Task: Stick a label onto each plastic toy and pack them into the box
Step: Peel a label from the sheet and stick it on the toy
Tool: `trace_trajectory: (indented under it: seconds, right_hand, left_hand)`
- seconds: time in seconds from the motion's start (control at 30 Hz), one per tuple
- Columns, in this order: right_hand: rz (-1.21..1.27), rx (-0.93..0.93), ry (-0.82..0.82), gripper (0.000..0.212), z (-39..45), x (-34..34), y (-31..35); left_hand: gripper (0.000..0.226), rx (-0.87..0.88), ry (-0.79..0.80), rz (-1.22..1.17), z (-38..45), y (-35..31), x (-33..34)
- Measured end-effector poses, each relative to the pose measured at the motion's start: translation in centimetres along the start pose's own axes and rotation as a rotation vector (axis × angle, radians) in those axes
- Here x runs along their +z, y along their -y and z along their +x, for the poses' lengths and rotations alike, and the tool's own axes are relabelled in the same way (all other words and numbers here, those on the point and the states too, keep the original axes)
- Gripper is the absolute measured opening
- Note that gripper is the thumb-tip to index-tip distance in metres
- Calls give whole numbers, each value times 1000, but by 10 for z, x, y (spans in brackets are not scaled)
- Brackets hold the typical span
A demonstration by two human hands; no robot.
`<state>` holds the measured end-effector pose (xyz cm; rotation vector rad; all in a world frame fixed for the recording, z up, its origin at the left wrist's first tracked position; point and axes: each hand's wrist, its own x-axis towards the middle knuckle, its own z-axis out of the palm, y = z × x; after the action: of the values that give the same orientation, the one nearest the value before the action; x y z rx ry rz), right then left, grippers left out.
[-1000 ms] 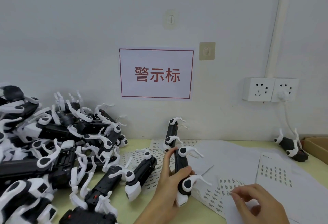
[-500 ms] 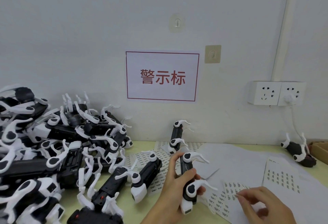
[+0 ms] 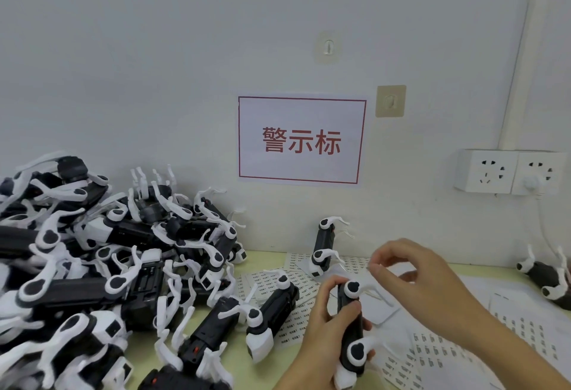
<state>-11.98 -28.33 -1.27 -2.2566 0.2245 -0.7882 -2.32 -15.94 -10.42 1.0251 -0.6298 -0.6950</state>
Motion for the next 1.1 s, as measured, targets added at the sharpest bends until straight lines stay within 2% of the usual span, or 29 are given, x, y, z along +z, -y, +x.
trace_trajectory:
  seconds: [0.17, 0.27, 0.33, 0.57, 0.73, 0.83, 0.93, 1.1]
  right_hand:
    - [13, 97, 134, 12, 11, 14, -12]
    - [-5, 98, 271, 8, 9, 15, -17]
    - [-19, 89, 305, 8, 9, 12, -19]
    - [-67, 82, 291, 7, 9, 10, -20]
    - [-99, 64, 270, 7, 10, 9, -19]
    - [-110, 61, 268, 7, 10, 9, -19]
    - [-108, 52, 265, 9, 10, 10, -19]
    - [-113, 56, 277, 10, 10, 9, -18]
  left_hand:
    - [36, 16, -13, 28, 1, -1, 0]
    - [34, 20, -23, 43, 2, -1, 0]
    - [33, 22, -22, 41, 1, -1, 1]
    - [42, 36, 43, 76, -4, -4, 1]
    - [61, 35, 47, 100, -4, -5, 1]
    - [65, 41, 39, 100, -3, -4, 2]
    - [63, 44, 13, 95, -3, -4, 3]
    - [46, 45, -43, 133, -1, -1, 2]
